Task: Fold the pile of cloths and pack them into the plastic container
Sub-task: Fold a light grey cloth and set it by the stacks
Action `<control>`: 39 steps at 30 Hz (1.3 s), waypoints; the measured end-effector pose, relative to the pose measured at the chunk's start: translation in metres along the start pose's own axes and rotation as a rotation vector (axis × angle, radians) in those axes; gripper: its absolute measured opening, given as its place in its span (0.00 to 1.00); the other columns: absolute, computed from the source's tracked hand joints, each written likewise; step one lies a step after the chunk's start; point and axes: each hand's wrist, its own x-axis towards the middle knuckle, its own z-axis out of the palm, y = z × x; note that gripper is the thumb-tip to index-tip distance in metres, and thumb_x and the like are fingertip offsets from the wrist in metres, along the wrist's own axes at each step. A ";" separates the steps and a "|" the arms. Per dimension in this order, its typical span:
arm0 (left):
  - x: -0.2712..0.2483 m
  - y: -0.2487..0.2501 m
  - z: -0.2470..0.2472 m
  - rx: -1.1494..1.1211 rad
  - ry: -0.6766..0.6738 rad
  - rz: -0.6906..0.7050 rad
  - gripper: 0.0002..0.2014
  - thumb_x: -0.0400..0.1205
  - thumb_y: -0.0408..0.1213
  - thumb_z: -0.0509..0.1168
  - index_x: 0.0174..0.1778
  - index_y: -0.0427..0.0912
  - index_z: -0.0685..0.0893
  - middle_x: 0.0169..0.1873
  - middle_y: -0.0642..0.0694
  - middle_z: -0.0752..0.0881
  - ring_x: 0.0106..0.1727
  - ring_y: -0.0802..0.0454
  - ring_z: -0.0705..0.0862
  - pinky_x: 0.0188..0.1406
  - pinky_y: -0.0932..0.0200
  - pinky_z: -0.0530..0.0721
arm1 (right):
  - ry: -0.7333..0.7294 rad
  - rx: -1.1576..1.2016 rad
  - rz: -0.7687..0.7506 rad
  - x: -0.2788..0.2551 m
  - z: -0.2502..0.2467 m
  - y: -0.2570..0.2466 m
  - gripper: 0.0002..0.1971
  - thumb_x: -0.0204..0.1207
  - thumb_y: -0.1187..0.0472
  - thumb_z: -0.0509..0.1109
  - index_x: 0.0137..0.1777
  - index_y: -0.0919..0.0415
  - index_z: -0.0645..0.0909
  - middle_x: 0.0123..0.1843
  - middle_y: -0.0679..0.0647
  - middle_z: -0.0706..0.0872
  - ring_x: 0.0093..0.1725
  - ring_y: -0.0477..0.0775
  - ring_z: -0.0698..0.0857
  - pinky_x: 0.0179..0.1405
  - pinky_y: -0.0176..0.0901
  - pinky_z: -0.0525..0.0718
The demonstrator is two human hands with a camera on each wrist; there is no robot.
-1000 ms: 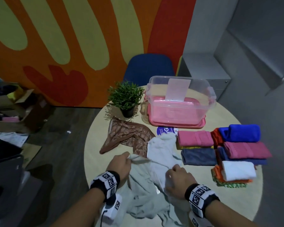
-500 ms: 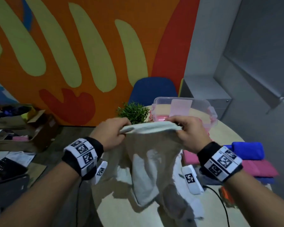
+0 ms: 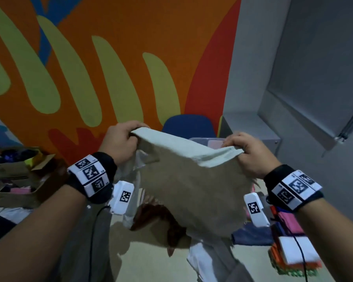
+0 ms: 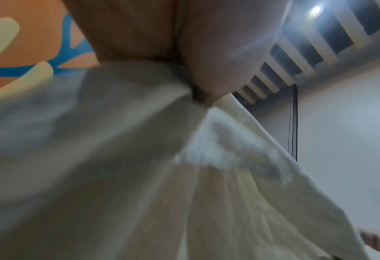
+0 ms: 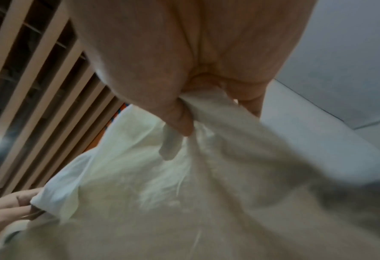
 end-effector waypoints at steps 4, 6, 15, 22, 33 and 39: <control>-0.002 0.010 0.010 0.077 -0.065 -0.018 0.12 0.79 0.31 0.61 0.43 0.54 0.86 0.39 0.57 0.87 0.41 0.57 0.84 0.36 0.60 0.79 | -0.058 -0.001 0.050 -0.004 0.002 -0.001 0.19 0.73 0.78 0.66 0.50 0.51 0.84 0.52 0.42 0.87 0.52 0.43 0.84 0.50 0.26 0.77; -0.006 0.018 0.017 0.163 -0.139 0.041 0.03 0.76 0.42 0.65 0.38 0.54 0.84 0.35 0.57 0.86 0.39 0.56 0.84 0.37 0.55 0.82 | -0.213 -0.079 -0.001 -0.008 0.009 -0.009 0.23 0.74 0.74 0.70 0.64 0.49 0.81 0.60 0.41 0.83 0.57 0.42 0.82 0.57 0.32 0.80; -0.020 0.034 0.037 0.570 -0.508 0.191 0.47 0.65 0.77 0.67 0.78 0.61 0.63 0.71 0.55 0.75 0.67 0.52 0.78 0.60 0.47 0.81 | -0.132 -0.036 -0.051 0.001 0.024 -0.038 0.08 0.76 0.69 0.65 0.44 0.54 0.79 0.39 0.39 0.83 0.41 0.42 0.80 0.40 0.36 0.73; -0.032 0.050 0.070 0.295 -0.267 0.276 0.12 0.79 0.39 0.66 0.59 0.50 0.81 0.42 0.52 0.86 0.44 0.48 0.84 0.35 0.53 0.80 | -0.065 -0.088 -0.189 0.007 0.030 -0.066 0.11 0.70 0.65 0.79 0.44 0.52 0.80 0.38 0.43 0.84 0.37 0.44 0.82 0.36 0.34 0.76; 0.017 0.003 -0.012 0.388 0.059 0.054 0.17 0.74 0.37 0.50 0.42 0.37 0.85 0.40 0.34 0.87 0.43 0.37 0.82 0.40 0.52 0.79 | 0.184 -0.371 0.006 0.016 -0.022 -0.007 0.14 0.69 0.72 0.69 0.50 0.59 0.88 0.44 0.59 0.87 0.48 0.66 0.84 0.46 0.56 0.83; 0.036 -0.006 -0.058 0.387 0.241 0.013 0.15 0.74 0.29 0.53 0.42 0.30 0.85 0.37 0.30 0.83 0.39 0.41 0.76 0.41 0.52 0.72 | 0.263 -0.378 0.073 0.020 -0.044 0.010 0.17 0.69 0.77 0.66 0.53 0.63 0.88 0.47 0.64 0.87 0.50 0.69 0.83 0.45 0.48 0.74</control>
